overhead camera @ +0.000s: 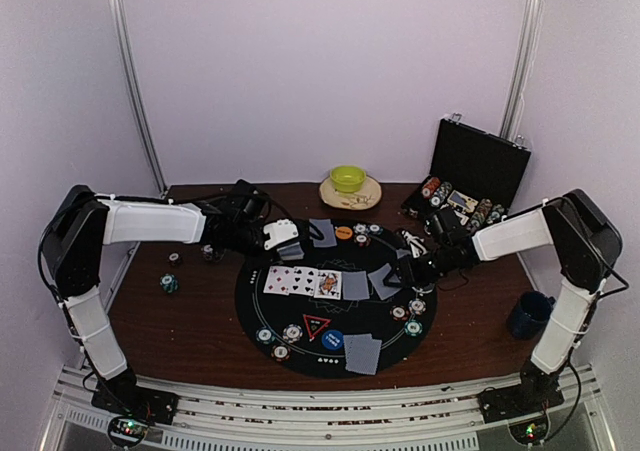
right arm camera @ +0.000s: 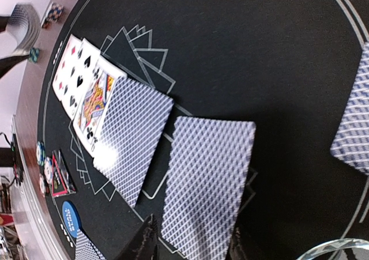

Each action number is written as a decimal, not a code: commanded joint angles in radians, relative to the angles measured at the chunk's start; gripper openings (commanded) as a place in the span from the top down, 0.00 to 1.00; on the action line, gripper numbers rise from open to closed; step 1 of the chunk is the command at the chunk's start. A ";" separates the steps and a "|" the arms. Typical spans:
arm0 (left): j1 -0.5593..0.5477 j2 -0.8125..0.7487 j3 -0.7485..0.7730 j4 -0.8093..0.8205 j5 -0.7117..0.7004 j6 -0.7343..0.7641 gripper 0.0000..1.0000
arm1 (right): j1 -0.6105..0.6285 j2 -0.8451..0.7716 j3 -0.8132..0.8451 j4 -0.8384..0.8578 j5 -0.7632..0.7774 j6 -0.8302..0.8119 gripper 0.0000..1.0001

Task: Distribute texas hold em gaming equipment
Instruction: Place the poker card in the community card area, then place the face-down deck piles at the center of the board.

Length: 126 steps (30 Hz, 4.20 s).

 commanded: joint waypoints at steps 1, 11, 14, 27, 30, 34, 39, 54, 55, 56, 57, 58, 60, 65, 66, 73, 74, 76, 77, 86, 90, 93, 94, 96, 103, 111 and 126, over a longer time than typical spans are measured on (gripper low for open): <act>0.009 -0.019 0.015 0.037 0.016 -0.001 0.91 | 0.032 -0.025 0.024 -0.054 0.030 -0.075 0.61; 0.011 -0.025 0.008 0.044 0.023 -0.001 0.91 | 0.037 -0.005 0.059 -0.111 0.089 -0.129 0.59; 0.012 -0.022 0.009 0.045 0.026 -0.001 0.91 | 0.039 -0.005 0.058 -0.119 0.089 -0.146 0.59; 0.011 -0.021 0.009 0.042 0.031 -0.001 0.91 | 0.061 -0.025 0.057 -0.181 0.157 -0.234 0.57; 0.013 -0.022 0.009 0.042 0.034 -0.002 0.91 | 0.063 -0.023 0.062 -0.194 0.180 -0.253 0.56; 0.012 -0.022 0.009 0.042 0.034 -0.002 0.91 | 0.063 -0.029 0.065 -0.209 0.215 -0.276 0.55; 0.013 -0.020 0.009 0.045 0.035 -0.002 0.91 | 0.072 -0.019 0.060 -0.225 0.212 -0.291 0.55; 0.014 -0.024 0.006 0.045 0.037 -0.002 0.91 | 0.135 -0.036 0.066 -0.251 0.217 -0.323 0.53; 0.014 -0.023 0.005 0.045 0.038 -0.002 0.91 | 0.139 -0.039 0.065 -0.252 0.215 -0.325 0.53; 0.014 -0.023 0.005 0.046 0.037 -0.002 0.91 | 0.147 -0.041 0.065 -0.255 0.213 -0.331 0.52; 0.014 -0.023 0.006 0.046 0.038 -0.001 0.91 | 0.156 -0.043 0.066 -0.257 0.218 -0.336 0.52; 0.014 -0.023 0.006 0.046 0.038 -0.002 0.91 | 0.166 -0.045 0.068 -0.260 0.229 -0.340 0.51; 0.015 -0.025 0.008 0.044 0.039 -0.003 0.91 | 0.172 -0.050 0.069 -0.262 0.251 -0.346 0.51; 0.015 -0.029 0.003 0.045 0.034 -0.004 0.91 | 0.172 -0.070 0.072 -0.275 0.320 -0.365 0.50; 0.015 -0.029 0.003 0.045 0.034 -0.004 0.91 | 0.172 -0.076 0.071 -0.276 0.332 -0.368 0.50; 0.023 -0.033 0.002 0.047 0.035 -0.005 0.91 | 0.170 -0.116 0.110 -0.340 0.436 -0.419 0.48; 0.024 -0.034 0.003 0.047 0.035 -0.004 0.91 | 0.169 -0.120 0.114 -0.349 0.445 -0.429 0.47; 0.031 -0.034 0.005 0.046 0.034 -0.007 0.91 | 0.166 -0.138 0.116 -0.351 0.466 -0.441 0.45; 0.033 -0.034 0.005 0.046 0.031 -0.007 0.91 | 0.163 -0.149 0.119 -0.352 0.473 -0.446 0.45; 0.085 -0.046 0.007 0.039 -0.018 -0.028 0.92 | 0.106 -0.255 0.230 -0.387 0.543 -0.476 0.12; 0.130 -0.038 0.024 0.020 -0.043 -0.064 0.93 | 0.054 -0.312 0.238 -0.360 0.593 -0.475 0.00; 0.173 -0.040 0.023 0.010 -0.037 -0.069 0.92 | 0.015 -0.356 0.223 -0.341 0.605 -0.475 0.00; 0.179 -0.044 0.018 0.014 -0.036 -0.063 0.92 | 0.005 -0.370 0.215 -0.332 0.609 -0.475 0.00; 0.181 -0.045 0.015 0.015 -0.026 -0.051 0.91 | -0.014 -0.395 0.188 -0.309 0.624 -0.481 0.00; 0.181 0.054 0.096 0.017 0.003 -0.012 0.91 | -0.101 -0.405 0.140 -0.274 0.593 -0.501 0.00; 0.239 0.186 0.261 -0.033 0.047 -0.011 0.91 | -0.184 -0.429 0.108 -0.254 0.559 -0.521 0.00; 0.330 0.296 0.352 -0.089 0.041 -0.076 0.90 | -0.207 -0.423 0.092 -0.238 0.552 -0.539 0.00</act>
